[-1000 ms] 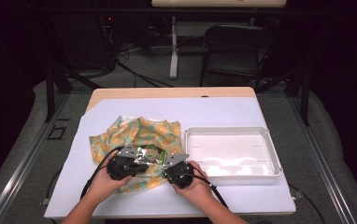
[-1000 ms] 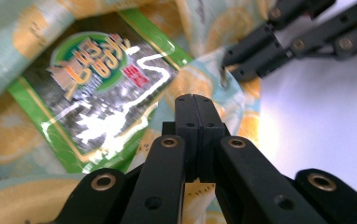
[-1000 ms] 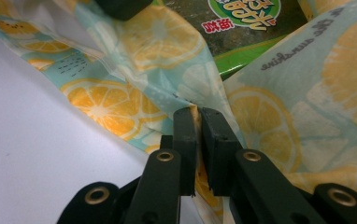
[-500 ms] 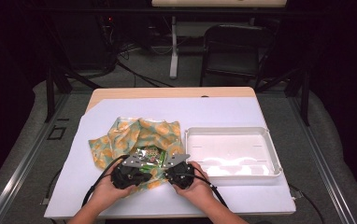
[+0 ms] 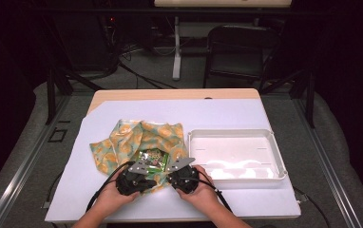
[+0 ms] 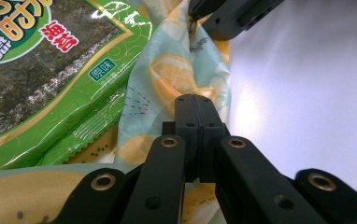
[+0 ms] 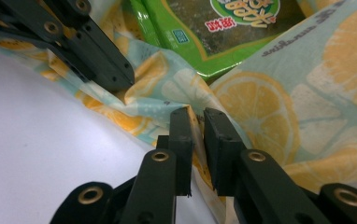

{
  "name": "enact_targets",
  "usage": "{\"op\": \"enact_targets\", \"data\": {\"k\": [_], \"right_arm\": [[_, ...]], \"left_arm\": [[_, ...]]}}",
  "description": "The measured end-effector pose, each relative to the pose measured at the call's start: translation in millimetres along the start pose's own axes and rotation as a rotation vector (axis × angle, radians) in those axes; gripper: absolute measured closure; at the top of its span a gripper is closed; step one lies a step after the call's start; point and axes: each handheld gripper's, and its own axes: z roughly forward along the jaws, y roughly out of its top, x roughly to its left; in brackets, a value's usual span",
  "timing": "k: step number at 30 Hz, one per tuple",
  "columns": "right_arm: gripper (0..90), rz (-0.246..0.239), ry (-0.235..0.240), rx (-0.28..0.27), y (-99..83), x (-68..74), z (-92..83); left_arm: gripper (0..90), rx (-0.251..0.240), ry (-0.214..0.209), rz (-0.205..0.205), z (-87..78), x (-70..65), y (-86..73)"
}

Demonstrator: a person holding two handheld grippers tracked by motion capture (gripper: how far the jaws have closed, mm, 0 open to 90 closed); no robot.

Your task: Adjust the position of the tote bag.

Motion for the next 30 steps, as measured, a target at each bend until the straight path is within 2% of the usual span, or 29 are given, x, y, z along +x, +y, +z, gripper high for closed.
{"op": "enact_targets", "data": {"k": [2, 3, 4, 8, 11, 14, 18, 20, 23, 30], "right_arm": [[81.8, -0.009, -0.003, -0.045, 1.9, 2.2, -9.1], [81.8, -0.009, -0.003, -0.045, 1.9, 2.2, -9.1], [81.9, -0.004, -0.002, -0.085, 4.7, 2.9, -16.6], [83.2, -0.015, -0.011, -0.111, 13.5, 2.3, -26.0], [84.1, -0.012, -0.013, -0.120, 18.2, 1.9, -25.0], [85.3, -0.022, -0.026, -0.100, 28.0, 1.8, -18.4], [85.7, -0.011, -0.034, -0.088, 31.0, -0.8, -9.7], [85.7, 0.005, -0.035, -0.046, 28.9, -3.6, -1.8], [85.7, 0.004, -0.034, -0.018, 25.4, -3.2, 0.7], [85.5, -0.007, -0.025, 0.009, 14.0, 1.7, 1.6]], "left_arm": [[90.0, 0.000, 0.003, 0.004, 0.2, -0.4, -0.1], [90.0, 0.000, 0.003, 0.004, 0.2, -0.4, -0.1], [90.0, -0.001, 0.005, 0.008, 0.4, -0.6, -0.3], [90.0, -0.001, 0.001, 0.008, 0.5, -0.3, -0.2], [90.0, -0.001, 0.002, 0.014, 0.7, -0.7, -0.2], [90.0, 0.000, 0.003, 0.019, 0.6, -0.9, -0.2], [90.0, -0.001, 0.004, 0.022, 0.7, -1.8, -0.4], [90.0, -0.002, 0.004, 0.023, 0.7, -2.1, -0.4], [90.0, -0.001, 0.001, 0.025, 0.4, -1.8, -0.5], [88.9, -0.003, -0.010, 0.016, -0.9, -1.4, -0.8]]}}
